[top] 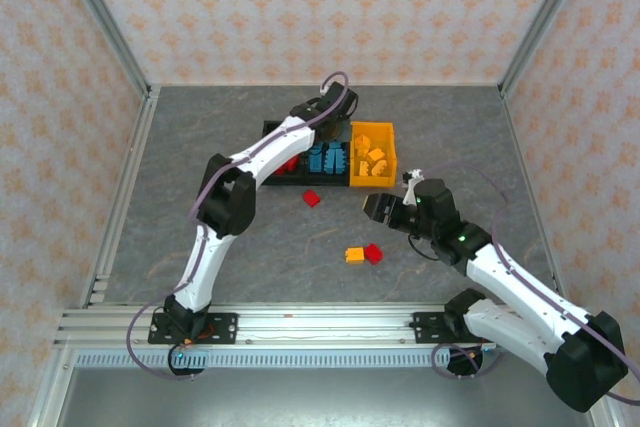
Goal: Sort the legos into containers by color
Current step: Place the lego in the container.
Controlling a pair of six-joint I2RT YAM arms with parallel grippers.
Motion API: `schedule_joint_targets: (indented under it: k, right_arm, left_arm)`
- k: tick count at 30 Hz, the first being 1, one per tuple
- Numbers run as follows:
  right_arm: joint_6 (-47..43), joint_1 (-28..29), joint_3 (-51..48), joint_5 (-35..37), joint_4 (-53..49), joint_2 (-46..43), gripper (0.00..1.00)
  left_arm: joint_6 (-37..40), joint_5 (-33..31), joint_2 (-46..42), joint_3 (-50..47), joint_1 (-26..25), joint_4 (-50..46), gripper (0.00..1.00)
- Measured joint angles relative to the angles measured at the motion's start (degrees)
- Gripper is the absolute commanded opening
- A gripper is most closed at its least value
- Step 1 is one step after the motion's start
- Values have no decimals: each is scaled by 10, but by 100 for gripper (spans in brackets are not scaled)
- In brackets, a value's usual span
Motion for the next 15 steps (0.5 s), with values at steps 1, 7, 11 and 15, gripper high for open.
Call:
schedule_joint_targets:
  k: [1,7,11,15]
  right_arm:
    - [0,0,0,2,0,0,66]
    - [0,0,0,10,-1,-1,66]
    - [0,0,0,12,-1,-1,66]
    - [0,0,0,13,0,-1,66]
  left_arm:
    - [0,-2,12,11,1,0,29]
    - [0,-14,50,44,1,-3,39]
    - [0,-20,51,47,1,-4,52]
    - [-3,-26,51,46,2,-6,57]
